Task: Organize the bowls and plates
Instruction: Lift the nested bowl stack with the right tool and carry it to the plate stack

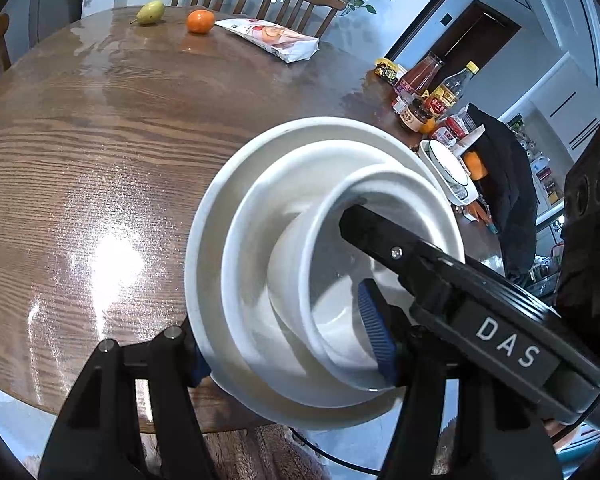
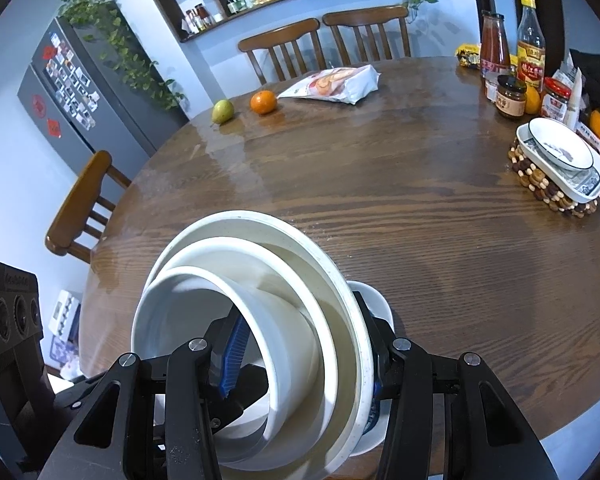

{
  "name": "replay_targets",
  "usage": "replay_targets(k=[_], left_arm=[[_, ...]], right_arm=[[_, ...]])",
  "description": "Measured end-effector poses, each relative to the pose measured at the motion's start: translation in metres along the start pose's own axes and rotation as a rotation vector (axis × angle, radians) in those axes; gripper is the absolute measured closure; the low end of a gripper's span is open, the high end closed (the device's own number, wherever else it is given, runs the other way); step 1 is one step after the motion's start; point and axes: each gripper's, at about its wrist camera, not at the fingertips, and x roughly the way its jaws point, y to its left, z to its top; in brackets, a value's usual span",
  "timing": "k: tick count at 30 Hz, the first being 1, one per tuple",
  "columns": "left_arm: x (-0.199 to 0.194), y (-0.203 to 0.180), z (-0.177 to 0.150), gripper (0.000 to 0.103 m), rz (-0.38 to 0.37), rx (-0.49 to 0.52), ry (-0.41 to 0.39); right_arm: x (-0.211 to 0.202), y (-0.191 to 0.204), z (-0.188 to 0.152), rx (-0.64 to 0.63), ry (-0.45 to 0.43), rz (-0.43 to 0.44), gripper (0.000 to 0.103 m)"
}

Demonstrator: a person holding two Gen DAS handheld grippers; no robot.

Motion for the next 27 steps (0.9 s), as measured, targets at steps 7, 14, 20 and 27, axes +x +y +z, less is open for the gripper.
replay_targets(k=[7,14,20,27], left_arm=[[-0.003,-0.002,-0.005,0.041,-0.001,0.007,-0.010],[-0.004,-0.004,-0.009,0.041,-0.001,0.007,-0.017],[-0.004,-0.005,-0.011,0.041,-0.002,0.008,-0.013],[0.001,-0.007,-0.014,0.041,0.004,0.011,0.003]], right_arm=[[-0.004,-0.001,-0.003,-0.002,-0.010,0.002,0.052],[-0.008,0.001,-0.007,-0.008,-0.020,0.000,0.052],[-0.008,0.000,-0.006,-0.006,-0.020,0.000,0.052],[-0.008,-0.003,-0.011,-0.001,-0.015,-0.007,0.052]])
